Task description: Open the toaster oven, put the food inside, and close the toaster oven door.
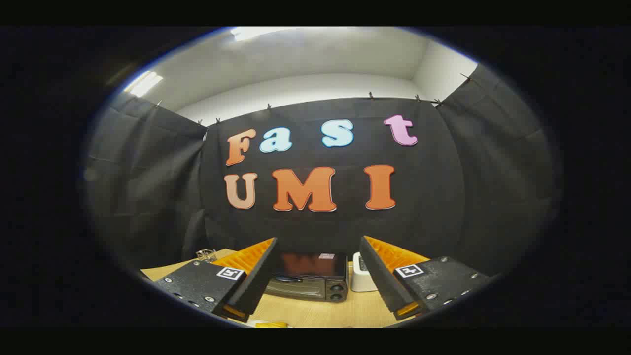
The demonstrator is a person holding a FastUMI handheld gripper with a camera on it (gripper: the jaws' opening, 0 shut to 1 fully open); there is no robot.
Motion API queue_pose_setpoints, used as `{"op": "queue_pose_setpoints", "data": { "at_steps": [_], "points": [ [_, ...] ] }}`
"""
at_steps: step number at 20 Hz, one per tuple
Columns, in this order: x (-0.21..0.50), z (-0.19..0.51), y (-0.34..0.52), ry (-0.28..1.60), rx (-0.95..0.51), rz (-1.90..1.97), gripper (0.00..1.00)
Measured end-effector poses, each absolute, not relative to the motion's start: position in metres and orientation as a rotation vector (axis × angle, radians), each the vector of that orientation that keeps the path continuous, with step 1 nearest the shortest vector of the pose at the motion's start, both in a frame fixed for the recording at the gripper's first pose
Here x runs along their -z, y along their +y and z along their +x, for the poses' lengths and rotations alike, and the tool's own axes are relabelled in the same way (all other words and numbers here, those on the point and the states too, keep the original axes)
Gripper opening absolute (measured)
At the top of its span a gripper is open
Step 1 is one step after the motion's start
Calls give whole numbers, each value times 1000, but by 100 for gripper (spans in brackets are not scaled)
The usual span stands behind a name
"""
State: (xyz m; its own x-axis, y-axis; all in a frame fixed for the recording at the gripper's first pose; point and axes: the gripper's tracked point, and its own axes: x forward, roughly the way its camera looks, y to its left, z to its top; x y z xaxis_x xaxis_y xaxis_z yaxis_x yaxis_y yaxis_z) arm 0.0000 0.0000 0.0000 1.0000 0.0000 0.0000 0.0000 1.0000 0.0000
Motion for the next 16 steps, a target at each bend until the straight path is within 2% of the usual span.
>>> {"op": "queue_pose_setpoints", "data": {
  "at_steps": [16],
  "points": [
    [22, 16, 23, 13, -5, 16, 96]
  ]
}}
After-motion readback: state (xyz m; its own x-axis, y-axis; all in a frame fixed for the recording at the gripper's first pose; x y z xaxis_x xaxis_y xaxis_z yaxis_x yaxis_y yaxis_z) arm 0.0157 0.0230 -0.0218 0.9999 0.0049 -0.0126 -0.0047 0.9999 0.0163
